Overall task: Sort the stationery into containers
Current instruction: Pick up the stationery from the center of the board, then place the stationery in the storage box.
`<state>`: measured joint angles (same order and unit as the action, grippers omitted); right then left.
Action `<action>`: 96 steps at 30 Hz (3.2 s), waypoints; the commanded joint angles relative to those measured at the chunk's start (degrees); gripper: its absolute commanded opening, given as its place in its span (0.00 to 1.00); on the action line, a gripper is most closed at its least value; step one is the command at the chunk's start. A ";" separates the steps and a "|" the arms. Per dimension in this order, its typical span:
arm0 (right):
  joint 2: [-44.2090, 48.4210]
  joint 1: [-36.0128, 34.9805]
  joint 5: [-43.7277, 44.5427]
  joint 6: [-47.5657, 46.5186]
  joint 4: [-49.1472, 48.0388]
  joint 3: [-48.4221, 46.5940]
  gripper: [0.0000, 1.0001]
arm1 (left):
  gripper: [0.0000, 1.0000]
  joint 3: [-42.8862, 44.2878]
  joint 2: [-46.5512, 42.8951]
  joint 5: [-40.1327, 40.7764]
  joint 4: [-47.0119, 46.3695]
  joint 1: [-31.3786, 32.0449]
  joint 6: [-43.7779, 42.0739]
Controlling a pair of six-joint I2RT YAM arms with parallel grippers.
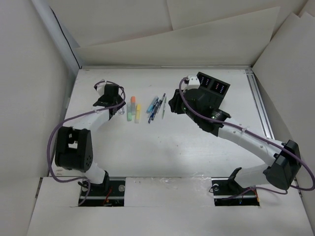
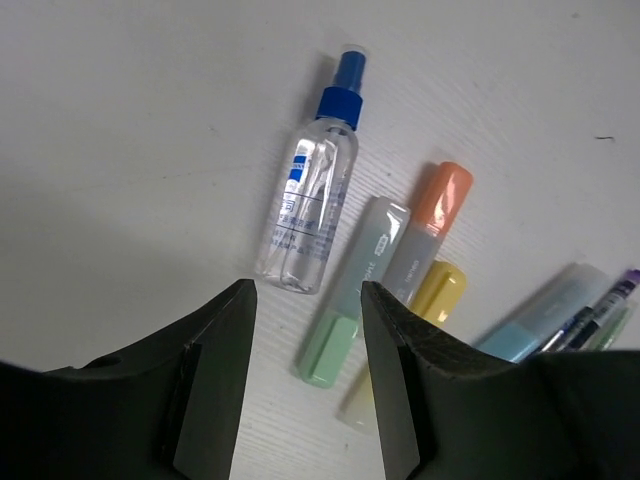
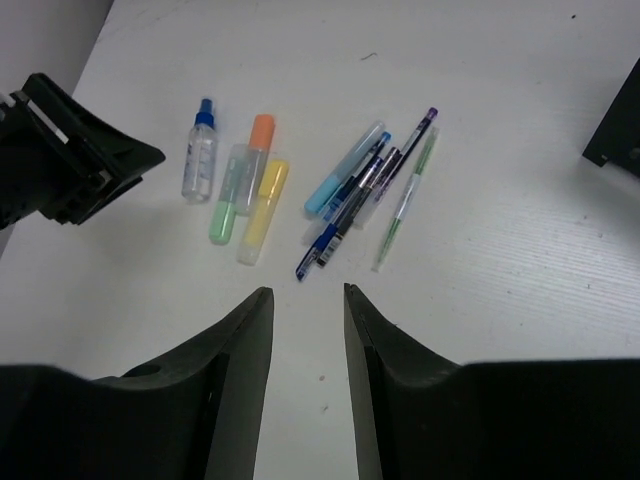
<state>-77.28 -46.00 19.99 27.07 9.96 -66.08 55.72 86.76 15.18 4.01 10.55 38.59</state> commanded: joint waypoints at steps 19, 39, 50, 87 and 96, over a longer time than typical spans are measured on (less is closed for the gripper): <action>-1.21 1.53 -6.63 0.09 -6.00 1.92 0.43 | 0.42 10.19 17.30 4.94 0.65 0.26 -3.08; -3.14 5.91 -23.72 1.75 -7.76 -0.36 0.68 | 0.00 4.49 -2.90 11.02 2.23 10.96 -1.85; 2.39 21.29 -44.13 4.04 -9.51 0.17 0.81 | 0.00 -17.66 -22.86 -24.93 -23.24 17.48 -9.93; -10.09 15.94 -51.89 5.63 -12.42 -3.35 0.23 | 0.00 -19.25 -19.00 -41.20 -38.55 23.56 -14.42; -7.02 16.55 -44.08 5.63 -12.42 -3.35 0.03 | 0.46 -19.25 -17.33 -40.50 -40.22 23.56 -12.75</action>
<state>-87.00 -29.74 -28.91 34.17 0.10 -67.48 36.23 69.95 -24.60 -31.33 34.13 24.93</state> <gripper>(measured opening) 0.328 0.433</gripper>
